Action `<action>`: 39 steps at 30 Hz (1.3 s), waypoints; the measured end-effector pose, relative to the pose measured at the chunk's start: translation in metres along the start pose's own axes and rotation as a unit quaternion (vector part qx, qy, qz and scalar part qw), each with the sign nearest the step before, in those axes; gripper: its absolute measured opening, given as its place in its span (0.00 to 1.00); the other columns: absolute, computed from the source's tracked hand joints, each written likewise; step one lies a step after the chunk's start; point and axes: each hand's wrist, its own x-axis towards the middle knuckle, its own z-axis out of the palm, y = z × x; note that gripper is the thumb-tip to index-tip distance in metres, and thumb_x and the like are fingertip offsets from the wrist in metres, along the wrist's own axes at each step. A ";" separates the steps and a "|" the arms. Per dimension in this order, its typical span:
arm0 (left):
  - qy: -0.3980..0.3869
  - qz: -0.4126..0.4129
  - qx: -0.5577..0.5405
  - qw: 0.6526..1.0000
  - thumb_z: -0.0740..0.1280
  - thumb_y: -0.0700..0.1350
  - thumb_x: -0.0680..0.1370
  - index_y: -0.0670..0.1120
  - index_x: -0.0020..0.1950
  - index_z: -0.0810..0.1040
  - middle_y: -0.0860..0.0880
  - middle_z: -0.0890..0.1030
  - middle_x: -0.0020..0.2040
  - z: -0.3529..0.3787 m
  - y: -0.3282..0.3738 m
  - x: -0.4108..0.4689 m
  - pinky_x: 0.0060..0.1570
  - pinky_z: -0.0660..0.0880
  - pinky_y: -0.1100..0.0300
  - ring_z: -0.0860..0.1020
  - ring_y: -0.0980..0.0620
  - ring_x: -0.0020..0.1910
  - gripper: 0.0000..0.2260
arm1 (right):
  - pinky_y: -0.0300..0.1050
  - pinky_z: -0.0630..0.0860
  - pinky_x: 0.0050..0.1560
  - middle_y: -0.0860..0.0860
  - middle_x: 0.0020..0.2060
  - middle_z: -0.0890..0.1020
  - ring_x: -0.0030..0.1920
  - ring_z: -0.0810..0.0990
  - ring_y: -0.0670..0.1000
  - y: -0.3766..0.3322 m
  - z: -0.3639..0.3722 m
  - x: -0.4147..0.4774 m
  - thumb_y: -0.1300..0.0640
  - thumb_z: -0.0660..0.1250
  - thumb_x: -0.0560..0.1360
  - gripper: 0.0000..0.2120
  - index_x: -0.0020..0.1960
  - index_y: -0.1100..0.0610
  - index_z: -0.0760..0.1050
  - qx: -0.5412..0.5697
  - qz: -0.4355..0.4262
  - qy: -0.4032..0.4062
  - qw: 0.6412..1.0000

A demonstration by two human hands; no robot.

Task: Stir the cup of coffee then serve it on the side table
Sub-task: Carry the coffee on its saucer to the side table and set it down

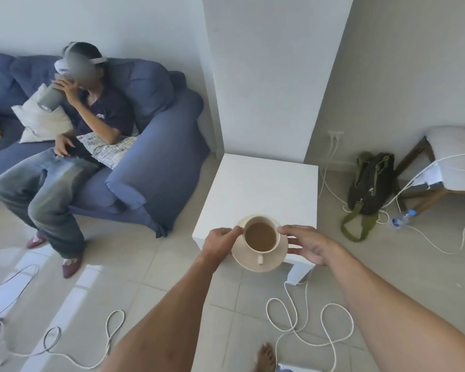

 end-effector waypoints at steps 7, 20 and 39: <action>-0.023 0.006 0.001 1.000 0.67 0.63 0.62 0.42 0.43 0.82 0.43 0.83 0.45 0.013 0.030 0.040 0.53 0.82 0.46 0.81 0.46 0.45 0.25 | 0.48 0.76 0.49 0.52 0.41 0.85 0.44 0.80 0.53 -0.025 -0.020 0.025 0.59 0.74 0.71 0.05 0.47 0.57 0.82 0.015 -0.007 0.015 1.000; -0.064 -0.003 0.019 0.998 0.68 0.62 0.64 0.47 0.43 0.80 0.49 0.80 0.43 0.022 0.063 0.133 0.55 0.79 0.45 0.78 0.50 0.42 0.20 | 0.47 0.76 0.50 0.52 0.45 0.84 0.46 0.80 0.52 -0.062 -0.044 0.096 0.59 0.74 0.72 0.05 0.47 0.57 0.82 0.048 0.003 0.045 0.998; -0.127 -0.047 0.074 0.988 0.67 0.61 0.68 0.37 0.47 0.77 0.50 0.75 0.40 0.049 0.083 0.308 0.44 0.70 0.54 0.73 0.52 0.41 0.26 | 0.52 0.72 0.65 0.53 0.45 0.79 0.49 0.77 0.51 -0.107 -0.089 0.233 0.60 0.72 0.73 0.08 0.49 0.57 0.75 0.099 0.037 0.061 0.992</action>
